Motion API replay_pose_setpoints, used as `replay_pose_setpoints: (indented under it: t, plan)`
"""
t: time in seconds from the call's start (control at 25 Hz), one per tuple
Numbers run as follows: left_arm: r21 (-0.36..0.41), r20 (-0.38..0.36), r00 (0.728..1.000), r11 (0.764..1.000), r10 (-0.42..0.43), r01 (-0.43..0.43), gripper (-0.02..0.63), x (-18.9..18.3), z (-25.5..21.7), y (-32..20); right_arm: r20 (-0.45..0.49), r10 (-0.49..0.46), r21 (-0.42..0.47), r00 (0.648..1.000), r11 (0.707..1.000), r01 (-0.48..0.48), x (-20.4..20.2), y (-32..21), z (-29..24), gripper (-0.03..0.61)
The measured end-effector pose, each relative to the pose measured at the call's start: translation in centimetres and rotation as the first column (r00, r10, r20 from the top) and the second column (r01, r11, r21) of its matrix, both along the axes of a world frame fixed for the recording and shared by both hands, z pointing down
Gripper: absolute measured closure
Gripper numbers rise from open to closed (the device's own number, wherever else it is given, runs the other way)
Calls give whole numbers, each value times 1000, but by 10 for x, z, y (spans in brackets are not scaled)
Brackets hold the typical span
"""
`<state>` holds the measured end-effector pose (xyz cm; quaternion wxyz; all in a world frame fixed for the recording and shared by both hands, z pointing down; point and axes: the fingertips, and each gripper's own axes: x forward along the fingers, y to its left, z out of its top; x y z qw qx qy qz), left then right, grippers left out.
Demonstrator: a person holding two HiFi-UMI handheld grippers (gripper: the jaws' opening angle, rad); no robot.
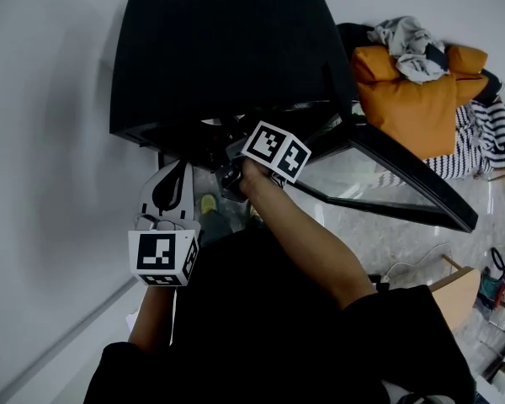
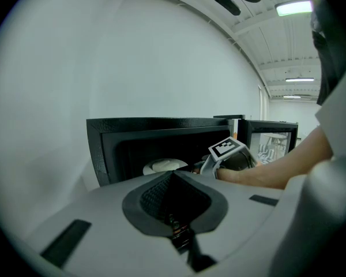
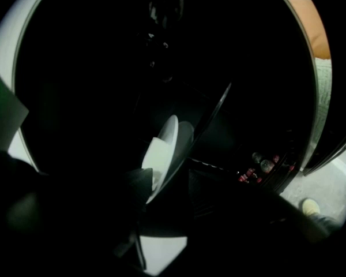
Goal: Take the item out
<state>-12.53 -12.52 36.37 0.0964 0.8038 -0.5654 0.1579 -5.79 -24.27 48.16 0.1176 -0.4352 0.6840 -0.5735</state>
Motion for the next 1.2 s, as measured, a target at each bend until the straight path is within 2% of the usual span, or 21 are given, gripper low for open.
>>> replay_pose_setpoints:
  t: [0.12,0.32,0.48,0.88,1.2]
  plan:
    - [0,3,1000,1000,2,-2,606,-1,0,0,6,1,5,1000,1000,-2,0,-1,-6,437]
    - [5,6,1000,1000,-1,1,606,-3,-2,0,79,45,-70,996,997,-39,2,1,-5,463]
    - [2,9,1000,1000,-5,5,606,-4,-1,1,103,67,-144,992,988,-52,3,4,-4,476]
    - [-2,6,1000,1000,1,-1,606,-1,1,-1,232,154,-319,960,945,-74,5,12,-2,511]
    - [-3,5,1000,1000,5,-5,606,-1,1,-4,293,196,-391,936,918,-70,6,19,-3,518]
